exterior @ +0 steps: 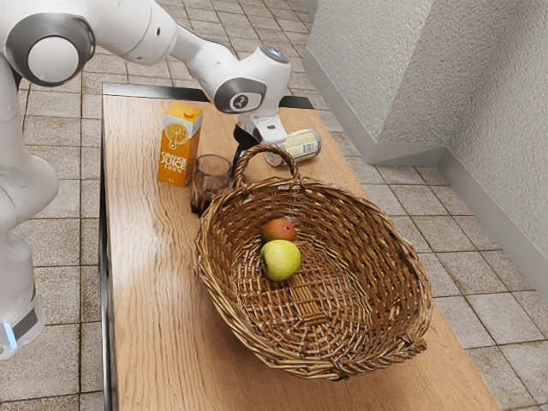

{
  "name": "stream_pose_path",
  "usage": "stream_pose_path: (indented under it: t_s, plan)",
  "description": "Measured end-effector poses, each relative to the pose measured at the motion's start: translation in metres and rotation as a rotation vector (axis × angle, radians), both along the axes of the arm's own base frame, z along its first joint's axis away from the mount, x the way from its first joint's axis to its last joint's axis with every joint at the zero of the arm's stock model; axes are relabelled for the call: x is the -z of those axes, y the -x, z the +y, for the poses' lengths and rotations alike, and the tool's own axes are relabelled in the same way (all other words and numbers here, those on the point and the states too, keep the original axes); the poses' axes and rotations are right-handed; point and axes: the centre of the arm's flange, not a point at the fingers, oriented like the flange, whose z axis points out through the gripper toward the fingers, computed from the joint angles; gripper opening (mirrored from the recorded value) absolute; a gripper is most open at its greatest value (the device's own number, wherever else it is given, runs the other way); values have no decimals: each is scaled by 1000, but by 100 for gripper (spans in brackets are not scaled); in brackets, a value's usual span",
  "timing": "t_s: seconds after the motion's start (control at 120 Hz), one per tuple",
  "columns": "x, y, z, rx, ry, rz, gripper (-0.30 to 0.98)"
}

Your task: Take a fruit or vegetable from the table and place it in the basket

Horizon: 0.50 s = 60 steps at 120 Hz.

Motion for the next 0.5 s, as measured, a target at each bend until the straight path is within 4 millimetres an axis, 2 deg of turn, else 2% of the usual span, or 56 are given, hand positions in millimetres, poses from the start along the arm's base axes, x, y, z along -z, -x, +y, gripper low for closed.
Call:
stream_pose_path:
  t_s: [0.367,0.5]
  plan:
    - [3,-2,-2,3,-11,6,68]
    - [4,-3,-4,7,-17,11,54]
